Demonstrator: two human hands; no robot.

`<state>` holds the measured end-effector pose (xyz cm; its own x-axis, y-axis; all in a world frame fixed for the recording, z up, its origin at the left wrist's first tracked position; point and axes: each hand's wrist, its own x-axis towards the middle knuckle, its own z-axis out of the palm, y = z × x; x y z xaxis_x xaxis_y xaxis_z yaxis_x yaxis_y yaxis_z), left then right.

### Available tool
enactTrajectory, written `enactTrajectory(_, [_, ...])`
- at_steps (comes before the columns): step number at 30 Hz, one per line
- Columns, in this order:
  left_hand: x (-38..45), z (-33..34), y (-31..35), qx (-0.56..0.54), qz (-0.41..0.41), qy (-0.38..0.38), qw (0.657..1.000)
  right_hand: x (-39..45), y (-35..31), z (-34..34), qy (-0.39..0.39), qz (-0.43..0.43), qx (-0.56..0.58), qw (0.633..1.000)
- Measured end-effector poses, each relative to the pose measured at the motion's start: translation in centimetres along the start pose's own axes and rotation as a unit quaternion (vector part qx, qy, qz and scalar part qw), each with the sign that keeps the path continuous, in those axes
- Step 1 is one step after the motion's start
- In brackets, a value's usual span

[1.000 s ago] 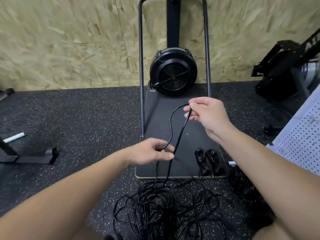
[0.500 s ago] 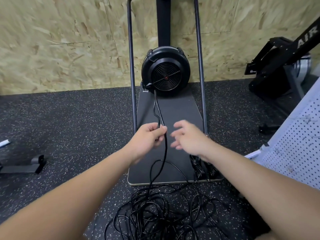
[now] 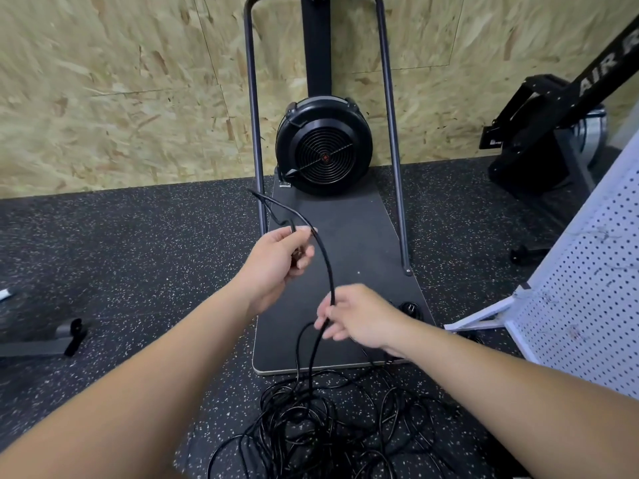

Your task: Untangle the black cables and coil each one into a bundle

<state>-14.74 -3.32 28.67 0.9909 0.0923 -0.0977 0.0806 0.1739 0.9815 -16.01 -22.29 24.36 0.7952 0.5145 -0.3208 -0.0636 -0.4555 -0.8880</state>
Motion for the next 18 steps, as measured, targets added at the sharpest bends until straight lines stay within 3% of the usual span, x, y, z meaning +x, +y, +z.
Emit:
enactTrajectory(5, [-0.7, -0.6, -0.7, 0.093, -0.034, -0.024, 0.995, -0.2, -3.3, -3.4, 0.111, -0.099, 0.052, 0.987])
enactTrajectory(10, [-1.7, 0.1, -1.9, 0.186, -0.074, -0.113, 0.973, -1.2, -6.2, -5.9, 0.183, -0.169, 0.12, 0.961])
enactTrajectory(18, [-3.1, 0.9, -3.7, 0.175, -0.084, -0.206, 0.959, -1.4, -6.5, -8.6, 0.224, -0.195, 0.201, 0.934])
